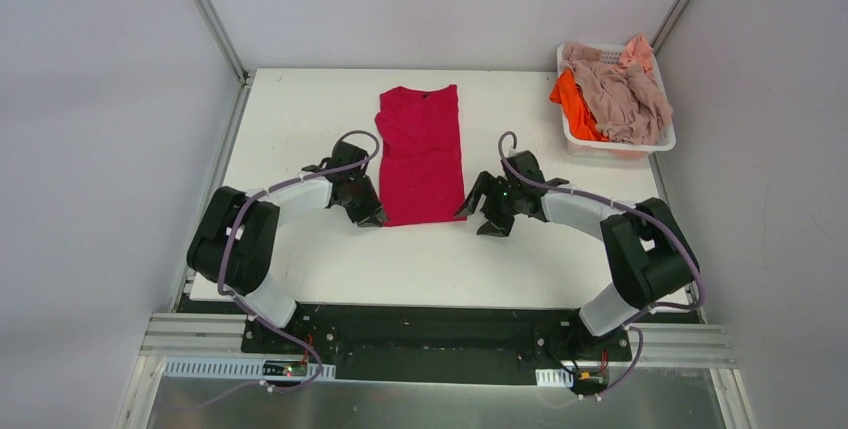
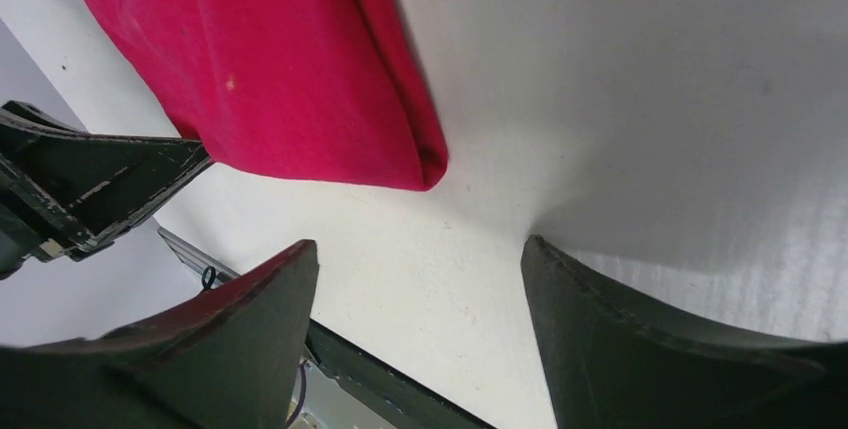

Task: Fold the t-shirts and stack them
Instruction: Grab one side of the 2/3 rectangular tshirt with both arms, then fold the long partially folded tshirt into a neat square

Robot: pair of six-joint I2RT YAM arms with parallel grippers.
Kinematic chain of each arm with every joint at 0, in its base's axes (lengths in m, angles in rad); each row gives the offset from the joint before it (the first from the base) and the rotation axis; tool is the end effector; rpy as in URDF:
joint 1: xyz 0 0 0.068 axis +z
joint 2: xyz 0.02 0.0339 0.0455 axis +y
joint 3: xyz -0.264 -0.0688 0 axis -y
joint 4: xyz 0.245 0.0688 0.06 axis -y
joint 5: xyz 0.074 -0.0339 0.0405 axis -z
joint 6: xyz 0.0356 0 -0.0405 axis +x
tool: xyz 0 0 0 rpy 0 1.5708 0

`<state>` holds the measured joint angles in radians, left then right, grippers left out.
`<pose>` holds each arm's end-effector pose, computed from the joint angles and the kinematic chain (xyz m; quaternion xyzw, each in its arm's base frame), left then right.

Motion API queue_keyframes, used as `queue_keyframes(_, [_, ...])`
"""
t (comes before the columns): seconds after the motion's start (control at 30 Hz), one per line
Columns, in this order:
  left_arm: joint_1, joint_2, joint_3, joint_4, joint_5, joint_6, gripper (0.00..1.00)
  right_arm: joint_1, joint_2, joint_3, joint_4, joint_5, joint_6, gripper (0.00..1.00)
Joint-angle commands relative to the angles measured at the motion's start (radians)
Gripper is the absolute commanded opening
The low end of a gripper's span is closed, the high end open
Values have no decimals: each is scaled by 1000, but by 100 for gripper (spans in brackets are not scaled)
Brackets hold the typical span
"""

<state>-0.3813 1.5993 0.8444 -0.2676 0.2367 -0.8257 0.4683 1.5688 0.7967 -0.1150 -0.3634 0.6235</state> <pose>0.2788 -0.1208 0.1605 -0.1795 0.9395 -0.2462 0.1568 0.2661 0.1488 0.1664 0.0114 0.9285 0.3167 0.1934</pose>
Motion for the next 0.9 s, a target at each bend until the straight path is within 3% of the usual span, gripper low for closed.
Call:
queue_keyframes(0.0, [-17,59,6,13,21,3,18,29,41,31,32,23,29,73])
queue_keyframes(0.07, [-18,66,8,19,24,4,1,35,63,37,41,42,36,66])
queue_keyframes(0.43, [-18,68,5,21,-2,-3,0,46,131,60,42,183,54,33])
queue_keyframes(0.6, [-18,47,0,21,-4,2,0,46,140,63,32,190,52,0])
queue_keyframes(0.7, [-24,-22,-36,19,33,-1,0,66,75,46,-26,104,38,0])
queue_keyframes(0.87, [-104,-239,-127,-39,-35,-27,0,121,-130,-28,-122,34,75,0])
